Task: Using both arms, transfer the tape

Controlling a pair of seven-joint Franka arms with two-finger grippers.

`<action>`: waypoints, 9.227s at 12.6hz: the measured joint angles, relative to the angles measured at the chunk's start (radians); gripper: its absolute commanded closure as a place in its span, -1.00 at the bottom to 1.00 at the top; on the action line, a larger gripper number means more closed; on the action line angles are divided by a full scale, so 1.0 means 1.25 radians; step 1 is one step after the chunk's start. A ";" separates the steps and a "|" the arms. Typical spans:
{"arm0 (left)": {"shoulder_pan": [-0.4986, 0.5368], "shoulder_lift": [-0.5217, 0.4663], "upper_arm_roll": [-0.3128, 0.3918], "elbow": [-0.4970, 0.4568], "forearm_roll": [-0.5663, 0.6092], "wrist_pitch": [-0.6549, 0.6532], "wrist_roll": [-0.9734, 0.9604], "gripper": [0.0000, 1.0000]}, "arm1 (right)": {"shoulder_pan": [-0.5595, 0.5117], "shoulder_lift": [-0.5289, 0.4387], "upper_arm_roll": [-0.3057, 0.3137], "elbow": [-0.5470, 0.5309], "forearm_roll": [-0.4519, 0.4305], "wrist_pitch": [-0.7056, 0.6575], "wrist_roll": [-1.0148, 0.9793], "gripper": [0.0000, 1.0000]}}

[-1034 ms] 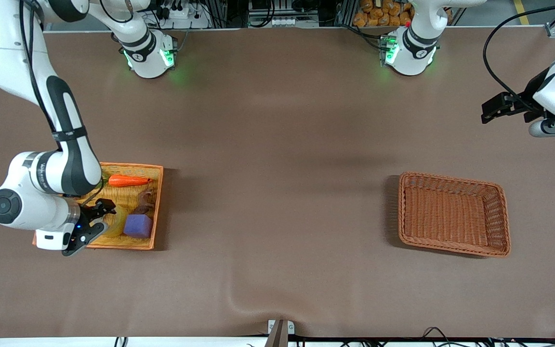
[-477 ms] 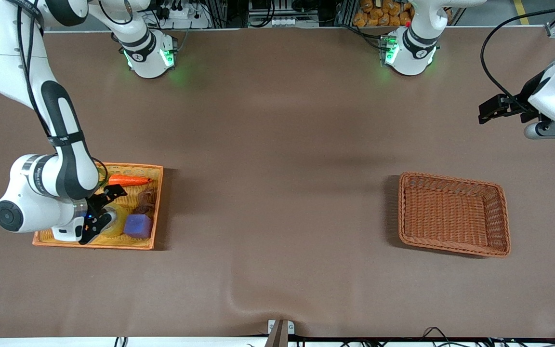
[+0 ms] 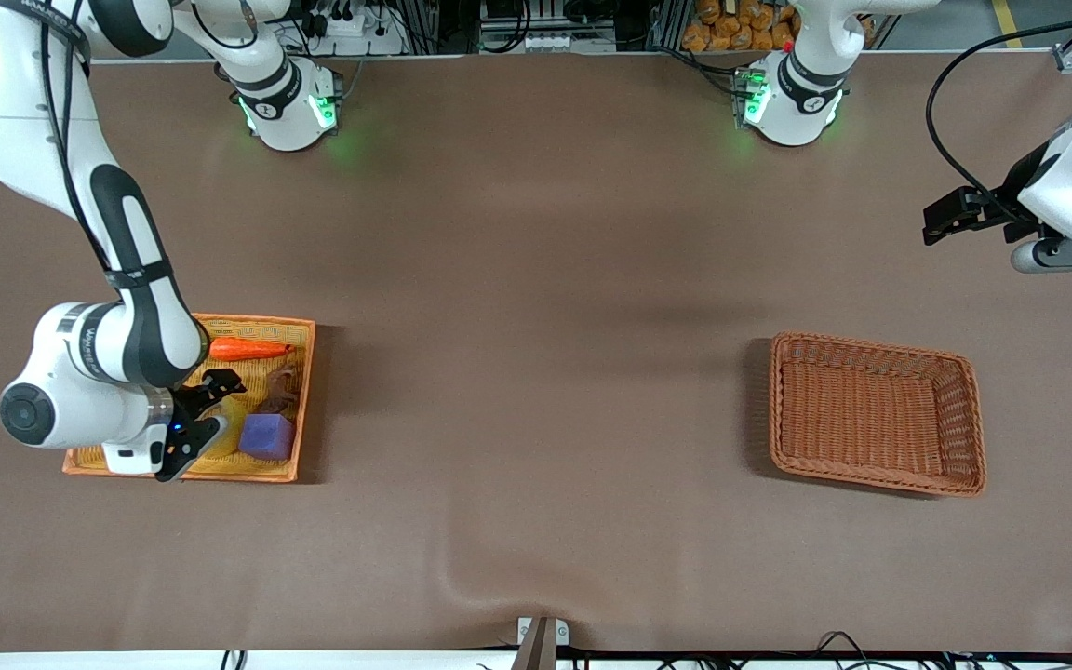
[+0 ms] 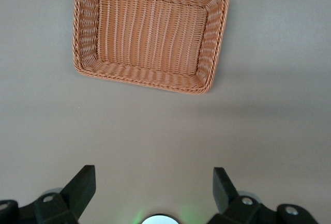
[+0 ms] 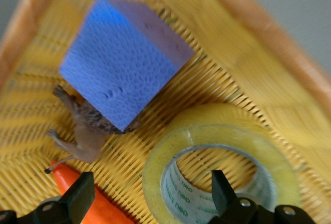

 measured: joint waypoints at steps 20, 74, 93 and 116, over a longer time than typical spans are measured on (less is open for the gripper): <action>0.000 0.000 0.000 -0.006 0.000 0.004 0.000 -1.00 | 0.128 -0.056 0.022 0.228 -0.027 -0.243 -0.239 1.00; -0.201 0.396 0.010 -0.024 -0.044 0.657 -0.099 1.00 | 0.004 -0.575 0.007 0.034 -0.042 -0.455 0.661 -1.00; 0.085 0.427 -0.019 0.156 0.055 0.301 0.144 -1.00 | -0.025 -0.573 0.001 0.044 -0.042 -0.417 0.664 -1.00; 0.029 0.027 0.052 0.123 -0.013 -0.067 0.101 -1.00 | -0.070 -0.567 0.015 0.042 -0.042 -0.399 0.662 -1.00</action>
